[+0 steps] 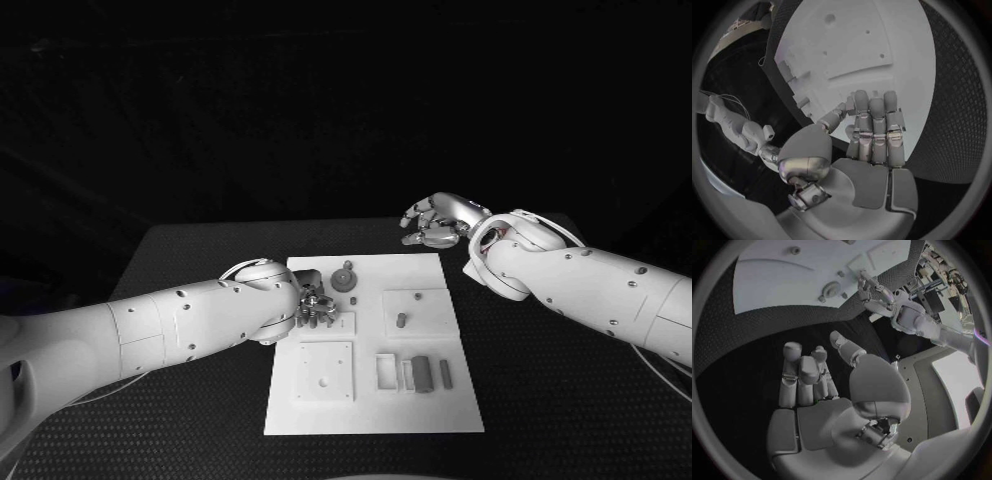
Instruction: Assemble the parts on the task board
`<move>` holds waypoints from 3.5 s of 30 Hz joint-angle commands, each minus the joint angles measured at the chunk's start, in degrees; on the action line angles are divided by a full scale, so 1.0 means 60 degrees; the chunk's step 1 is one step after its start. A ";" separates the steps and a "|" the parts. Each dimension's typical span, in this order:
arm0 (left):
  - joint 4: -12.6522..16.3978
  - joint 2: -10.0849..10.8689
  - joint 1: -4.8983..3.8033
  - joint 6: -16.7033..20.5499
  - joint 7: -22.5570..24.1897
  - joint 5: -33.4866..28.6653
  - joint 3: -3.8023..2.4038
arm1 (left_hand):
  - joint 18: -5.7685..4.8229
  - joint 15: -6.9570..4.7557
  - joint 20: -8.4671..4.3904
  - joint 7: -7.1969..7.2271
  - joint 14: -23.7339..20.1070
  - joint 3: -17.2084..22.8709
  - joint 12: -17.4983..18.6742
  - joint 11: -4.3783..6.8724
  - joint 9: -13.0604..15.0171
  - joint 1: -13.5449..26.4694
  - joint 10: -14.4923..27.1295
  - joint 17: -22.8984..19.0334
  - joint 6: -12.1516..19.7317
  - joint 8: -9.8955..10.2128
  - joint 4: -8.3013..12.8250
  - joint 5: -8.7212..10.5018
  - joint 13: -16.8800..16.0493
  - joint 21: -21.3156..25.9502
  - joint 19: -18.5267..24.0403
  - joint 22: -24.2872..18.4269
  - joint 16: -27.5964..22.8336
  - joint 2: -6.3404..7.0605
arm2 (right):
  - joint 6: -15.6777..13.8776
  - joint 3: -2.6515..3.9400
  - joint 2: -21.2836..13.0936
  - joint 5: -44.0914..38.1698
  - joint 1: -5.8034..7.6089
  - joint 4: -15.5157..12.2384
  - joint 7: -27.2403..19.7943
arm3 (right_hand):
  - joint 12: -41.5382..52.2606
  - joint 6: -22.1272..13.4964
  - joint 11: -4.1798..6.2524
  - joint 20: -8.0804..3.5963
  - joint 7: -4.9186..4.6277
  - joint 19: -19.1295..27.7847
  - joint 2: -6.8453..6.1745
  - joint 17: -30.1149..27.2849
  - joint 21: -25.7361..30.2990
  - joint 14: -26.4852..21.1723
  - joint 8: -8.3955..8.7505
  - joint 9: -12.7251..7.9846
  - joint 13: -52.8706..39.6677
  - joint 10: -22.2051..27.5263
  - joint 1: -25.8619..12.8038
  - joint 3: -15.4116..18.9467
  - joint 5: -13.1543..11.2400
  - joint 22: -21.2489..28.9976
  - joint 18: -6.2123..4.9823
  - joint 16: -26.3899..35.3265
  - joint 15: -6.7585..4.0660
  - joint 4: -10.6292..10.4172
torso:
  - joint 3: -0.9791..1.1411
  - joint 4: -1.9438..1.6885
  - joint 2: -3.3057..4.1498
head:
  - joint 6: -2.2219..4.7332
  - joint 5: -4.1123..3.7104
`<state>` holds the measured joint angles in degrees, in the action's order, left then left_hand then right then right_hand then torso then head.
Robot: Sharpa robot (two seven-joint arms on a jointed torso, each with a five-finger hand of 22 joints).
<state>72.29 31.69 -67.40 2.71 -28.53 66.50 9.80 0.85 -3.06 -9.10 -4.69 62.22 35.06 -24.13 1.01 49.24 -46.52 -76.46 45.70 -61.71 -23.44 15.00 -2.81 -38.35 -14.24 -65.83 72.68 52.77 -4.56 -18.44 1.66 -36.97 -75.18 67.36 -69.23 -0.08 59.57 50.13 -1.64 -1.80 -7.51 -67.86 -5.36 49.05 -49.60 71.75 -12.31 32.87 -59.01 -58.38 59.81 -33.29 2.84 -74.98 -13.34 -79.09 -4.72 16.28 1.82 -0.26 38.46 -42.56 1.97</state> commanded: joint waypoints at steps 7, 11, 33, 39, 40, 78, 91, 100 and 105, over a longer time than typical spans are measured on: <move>0.0014 -0.0033 0.0051 -0.0371 -0.0102 0.0459 0.0027 | 0.0035 -0.0020 0.0050 0.0478 -0.0042 -0.0045 -0.0012 0.0066 0.0013 0.0030 0.0236 -0.0012 -0.0544 0.0013 0.0003 0.0006 0.0002 0.0036 0.0015 0.0022 0.0066 -0.0074 | 0.0111 0.0004 0.0002 0.0004 -0.0004 0.0002 -0.0027 | 0.0065 0.0065 -0.0029 -0.0026 -0.0136 0.0004 0.0027 0.0012 0.0041 -0.0003 0.0064 -0.0009 0.0010 0.0006 -0.0087 0.0044 0.0008 -0.0141 -0.0276 0.0046 0.0035 -0.0028 | -0.0007 0.0001 -0.0002 | -0.0004 -0.0008; 0.0073 -0.0031 0.0058 -0.0761 -0.0226 0.0739 0.0031 | 0.0044 -0.0029 0.0044 0.0488 -0.0039 -0.0024 -0.0022 0.0076 0.0017 0.0011 0.0230 -0.0019 -0.0554 0.0014 0.0036 -0.0007 -0.0003 0.0036 0.0011 0.0038 0.0085 -0.0130 | 0.0116 0.0004 -0.0005 0.0005 -0.0004 0.0001 -0.0027 | 0.0066 0.0066 -0.0029 -0.0027 -0.0136 0.0003 0.0029 0.0012 0.0042 -0.0003 0.0063 -0.0010 0.0010 0.0006 -0.0091 0.0043 0.0008 -0.0141 -0.0276 0.0046 0.0035 -0.0029 | -0.0006 0.0001 -0.0002 | -0.0016 -0.0010; 0.0160 -0.0044 0.0070 -0.0909 -0.0301 0.0826 0.0053 | 0.0036 -0.0052 0.0028 0.0512 -0.0011 0.0009 -0.0083 0.0101 0.0021 0.0144 0.0196 -0.0075 -0.0617 0.0022 0.0038 -0.0063 -0.0017 0.0037 -0.0028 0.0104 0.0177 -0.0308 | 0.0128 0.0003 0.0013 0.0028 -0.0017 0.0033 -0.0032 | 0.0071 0.0072 -0.0028 -0.0028 -0.0135 0.0001 0.0038 0.0011 0.0045 -0.0003 0.0061 -0.0012 0.0013 0.0005 -0.0105 0.0037 0.0008 -0.0141 -0.0276 0.0047 0.0034 -0.0033 | -0.0003 0.0009 -0.0003 | -0.0017 -0.0005; 0.0122 0.0036 0.0072 -0.0576 -0.0217 0.0646 0.0046 | 0.0037 -0.0056 0.0024 0.0515 -0.0009 0.0013 -0.0092 0.0104 0.0025 0.0172 0.0193 -0.0083 -0.0623 0.0022 0.0030 -0.0063 -0.0020 0.0036 -0.0036 0.0113 0.0190 -0.0336 | 0.0128 0.0003 0.0015 0.0029 -0.0027 0.0044 -0.0033 | 0.0073 0.0073 -0.0027 -0.0028 -0.0135 0.0001 0.0044 0.0011 0.0046 -0.0003 0.0061 -0.0012 0.0013 0.0005 -0.0106 0.0034 0.0008 -0.0140 -0.0276 0.0047 0.0034 -0.0032 | -0.0004 0.0009 0.0000 | -0.0013 -0.0024; 0.0121 0.0048 0.0072 -0.0536 -0.0209 0.0581 0.0043 | 0.0036 -0.0057 0.0023 0.0515 -0.0009 0.0013 -0.0093 0.0105 0.0026 0.0177 0.0193 -0.0084 -0.0624 0.0022 0.0030 -0.0062 -0.0020 0.0036 -0.0036 0.0114 0.0192 -0.0339 | 0.0129 0.0003 0.0014 0.0029 -0.0027 0.0045 -0.0032 | 0.0073 0.0073 -0.0027 -0.0029 -0.0135 0.0001 0.0045 0.0011 0.0046 -0.0003 0.0061 -0.0012 0.0014 0.0005 -0.0106 0.0033 0.0008 -0.0140 -0.0276 0.0047 0.0033 -0.0032 | -0.0006 0.0009 -0.0001 | -0.0015 -0.0026; -0.0556 -0.0161 -0.0225 -0.2038 -0.0608 -0.1542 -0.0252 | 0.0033 -0.0051 0.0022 0.0494 -0.0066 0.0001 -0.0114 0.0090 0.0063 0.0252 0.0241 -0.0151 -0.0590 0.0052 0.0198 0.0007 -0.0020 0.0062 -0.0034 0.0191 0.0264 -0.0267 | 0.0218 0.0001 0.0100 0.0017 -0.0060 0.0133 0.0060 | 0.0084 0.0077 -0.0025 -0.0033 -0.0133 -0.0002 0.0046 0.0011 0.0049 -0.0001 0.0060 -0.0016 0.0018 0.0003 -0.0107 0.0020 0.0008 -0.0143 -0.0276 0.0047 0.0031 -0.0016 | 0.0008 0.0013 0.0000 | -0.0058 -0.0033; -0.0728 -0.0284 -0.0285 -0.2056 -0.0613 -0.1269 -0.0252 | 0.0054 -0.0070 0.0006 0.0500 -0.0029 -0.0085 -0.0165 0.0115 0.0102 0.0280 0.0191 -0.0158 -0.0602 0.0038 0.0198 0.0007 -0.0045 0.0037 -0.0099 0.0241 0.0340 -0.0184 | 0.0224 0.0000 0.0101 0.0017 -0.0060 0.0132 0.0060 | 0.0087 0.0077 -0.0025 -0.0034 -0.0132 -0.0003 0.0047 0.0011 0.0050 0.0000 0.0060 -0.0018 0.0020 0.0004 -0.0109 0.0015 0.0008 -0.0143 -0.0276 0.0047 0.0031 -0.0014 | 0.0014 0.0012 -0.0001 | -0.0075 -0.0052; -0.0730 -0.0338 -0.0300 -0.2149 -0.0555 -0.1173 -0.0251 | 0.0066 -0.0082 -0.0001 0.0500 -0.0074 -0.0507 -0.0202 0.0120 0.0174 0.0040 0.0227 -0.0194 -0.0571 0.0044 0.0282 0.0006 -0.0077 0.0050 -0.0075 0.0351 0.0427 -0.0030 | 0.0225 0.0000 0.0114 0.0017 -0.0060 0.0137 0.0060 | 0.0089 0.0077 -0.0025 -0.0034 -0.0132 -0.0003 0.0047 0.0011 0.0051 0.0000 0.0060 -0.0019 0.0021 0.0004 -0.0109 0.0013 0.0008 -0.0144 -0.0276 0.0047 0.0031 -0.0013 | 0.0002 0.0011 0.0000 | -0.0099 -0.0055; -0.0752 -0.0375 -0.0304 -0.2144 -0.0564 -0.1173 -0.0251 | 0.0070 -0.0085 -0.0002 0.0503 -0.0080 -0.0671 -0.0216 0.0125 0.0189 -0.0055 0.0228 -0.0215 -0.0573 0.0052 0.0276 0.0005 -0.0085 0.0065 -0.0078 0.0376 0.0454 -0.0035 | 0.0227 0.0000 0.0115 0.0017 -0.0060 0.0135 0.0061 | 0.0090 0.0077 -0.0025 -0.0035 -0.0132 -0.0003 0.0048 0.0011 0.0052 0.0000 0.0060 -0.0019 0.0021 0.0004 -0.0109 0.0011 0.0008 -0.0144 -0.0276 0.0047 0.0031 -0.0012 | 0.0001 0.0007 0.0000 | -0.0104 -0.0062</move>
<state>67.76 29.63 -69.11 -9.26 -32.16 59.07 8.34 0.86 -3.26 -9.11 -4.73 62.02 31.32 -25.06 1.00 50.28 -46.19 -76.46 44.47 -61.75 -23.01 16.63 -2.39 -38.78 -14.18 -66.25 74.88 55.24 -4.64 -17.68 1.65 -36.33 -75.00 67.02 -68.40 0.40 59.80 50.26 -1.64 -1.79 -7.39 -67.86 -5.12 49.05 -49.60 71.75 -12.31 32.83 -58.95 -58.38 59.58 -33.29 2.84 -74.98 -13.34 -79.09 -4.72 16.28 1.85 -0.19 38.46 -43.16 1.60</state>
